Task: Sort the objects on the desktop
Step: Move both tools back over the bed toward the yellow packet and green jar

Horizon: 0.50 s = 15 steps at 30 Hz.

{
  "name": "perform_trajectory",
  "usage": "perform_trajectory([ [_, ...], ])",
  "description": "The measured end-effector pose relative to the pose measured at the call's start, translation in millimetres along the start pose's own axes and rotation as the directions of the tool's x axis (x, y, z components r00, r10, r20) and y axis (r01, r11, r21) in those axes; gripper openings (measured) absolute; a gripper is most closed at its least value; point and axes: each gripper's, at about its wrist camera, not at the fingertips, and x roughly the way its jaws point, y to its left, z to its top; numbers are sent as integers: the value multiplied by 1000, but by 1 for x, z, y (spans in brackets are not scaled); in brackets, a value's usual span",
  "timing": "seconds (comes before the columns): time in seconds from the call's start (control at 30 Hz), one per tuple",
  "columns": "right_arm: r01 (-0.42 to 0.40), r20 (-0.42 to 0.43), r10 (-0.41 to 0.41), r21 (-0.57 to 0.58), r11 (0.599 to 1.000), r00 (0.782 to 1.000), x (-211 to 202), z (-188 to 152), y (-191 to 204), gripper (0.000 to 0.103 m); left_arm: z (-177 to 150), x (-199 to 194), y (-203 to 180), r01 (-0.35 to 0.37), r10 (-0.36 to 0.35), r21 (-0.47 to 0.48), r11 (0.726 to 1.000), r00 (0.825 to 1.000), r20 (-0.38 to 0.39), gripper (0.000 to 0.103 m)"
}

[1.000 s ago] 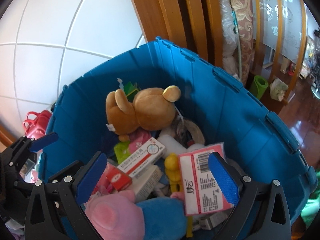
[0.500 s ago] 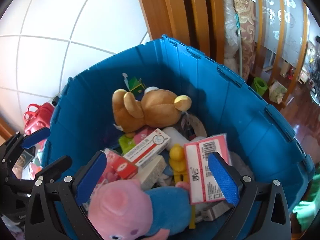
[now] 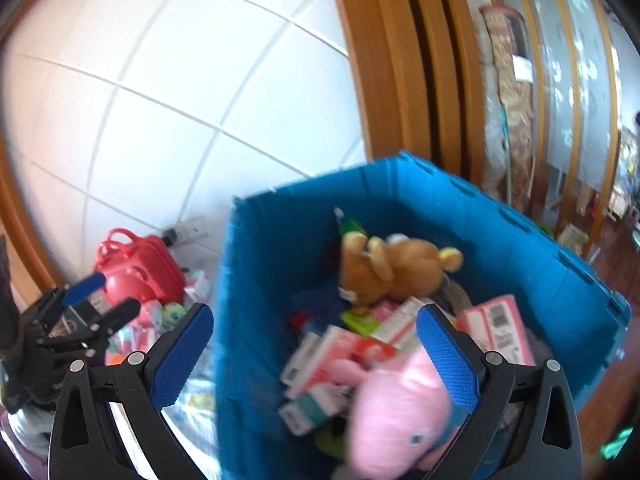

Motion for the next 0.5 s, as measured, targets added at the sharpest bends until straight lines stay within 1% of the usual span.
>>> perform_trajectory([
  [0.07, -23, 62, 25, -30, 999, 998, -10, -6, 31, 103, -21, 0, 29, -32, 32, -20, 999, 999, -24, 80],
  [0.13, -42, 109, 48, -54, 998, 993, -15, -13, 58, 103, -44, 3, 56, -45, 42, -49, 998, 997, -62, 80],
  [0.23, -86, 155, 97, -80, 993, 983, -14, -27, 100, 103, -83, 14, 90, -45, 34, -82, 996, 991, -132, 80],
  [0.3, -110, 170, 123, -85, 990, 978, -9, -36, 123, 103, -108, 28, 106, -40, 24, -86, 995, 982, -188, 80],
  [0.33, -123, 165, 135, -80, 989, 977, -4, -41, 132, 103, -123, 33, 113, -37, 17, -87, 996, 977, -214, 80],
  [0.4, -163, 105, 170, -76, 984, 980, 12, -52, 152, 103, -147, 46, 124, -14, -10, -88, 996, 963, -268, 80],
  [0.5, -187, 64, 191, -65, 980, 980, 29, -74, 176, 103, -181, 70, 132, 41, -71, -93, 995, 935, -346, 80],
])
